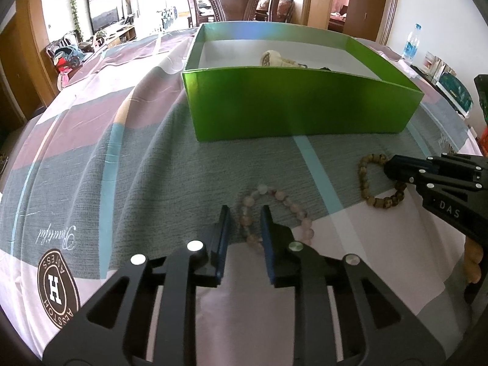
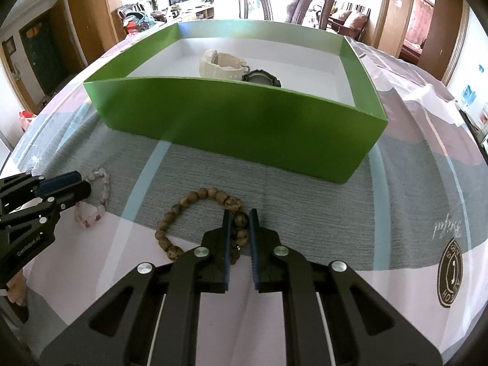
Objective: Organize jewelry
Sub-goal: 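Hold both bead bracelets gripped in the closed tools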
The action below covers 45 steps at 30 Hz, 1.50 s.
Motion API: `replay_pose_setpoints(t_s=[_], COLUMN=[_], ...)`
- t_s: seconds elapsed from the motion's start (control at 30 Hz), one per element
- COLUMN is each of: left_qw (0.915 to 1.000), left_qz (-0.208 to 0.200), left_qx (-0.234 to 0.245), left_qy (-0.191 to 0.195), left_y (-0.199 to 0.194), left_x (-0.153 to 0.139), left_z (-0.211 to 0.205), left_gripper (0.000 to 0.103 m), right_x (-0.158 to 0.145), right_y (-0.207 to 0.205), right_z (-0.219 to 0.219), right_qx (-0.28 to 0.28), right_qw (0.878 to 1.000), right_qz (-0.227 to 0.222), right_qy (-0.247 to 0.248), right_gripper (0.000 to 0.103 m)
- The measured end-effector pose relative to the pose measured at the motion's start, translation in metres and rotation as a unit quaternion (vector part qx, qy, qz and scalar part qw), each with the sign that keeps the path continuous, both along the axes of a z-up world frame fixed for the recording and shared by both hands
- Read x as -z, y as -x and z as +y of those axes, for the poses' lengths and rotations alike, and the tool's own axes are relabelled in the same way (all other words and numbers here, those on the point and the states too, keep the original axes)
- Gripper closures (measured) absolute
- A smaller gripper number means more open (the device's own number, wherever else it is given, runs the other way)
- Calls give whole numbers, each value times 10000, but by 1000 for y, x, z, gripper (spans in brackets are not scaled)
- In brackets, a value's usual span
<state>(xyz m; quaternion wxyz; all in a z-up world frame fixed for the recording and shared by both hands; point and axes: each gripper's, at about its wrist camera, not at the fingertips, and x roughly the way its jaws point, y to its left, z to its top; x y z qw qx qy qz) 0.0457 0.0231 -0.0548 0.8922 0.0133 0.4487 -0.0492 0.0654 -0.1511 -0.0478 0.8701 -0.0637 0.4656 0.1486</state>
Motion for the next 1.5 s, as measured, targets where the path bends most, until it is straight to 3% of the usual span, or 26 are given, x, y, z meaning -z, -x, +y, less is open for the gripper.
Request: replay_pose_setpoints(t_s=[0.5, 0.63, 0.83, 1.0, 1.5], left_qw=[10000, 9999, 9999, 9998, 9979], left_qz=[16, 25, 31, 56, -285], left_qx=[88, 129, 142, 106, -123], left_qy=[-33, -45, -28, 181, 566], left_y=[1, 2, 2, 1, 5], left_x=[1, 1, 1, 1, -17], left_z=[-4, -7, -8, 0, 19], left_gripper=[82, 68, 68, 94, 95], right_x=[0, 0, 0, 0, -8], right_y=[0, 0, 0, 0, -5], right_z=[1, 1, 1, 1, -13], right_qx=[-13, -12, -14, -15, 145], right_qw=[10000, 10000, 10000, 10000, 9996], right_qz=[-18, -14, -20, -23, 13], right_qy=[21, 15, 23, 22, -233], right_gripper=[92, 92, 91, 91, 91])
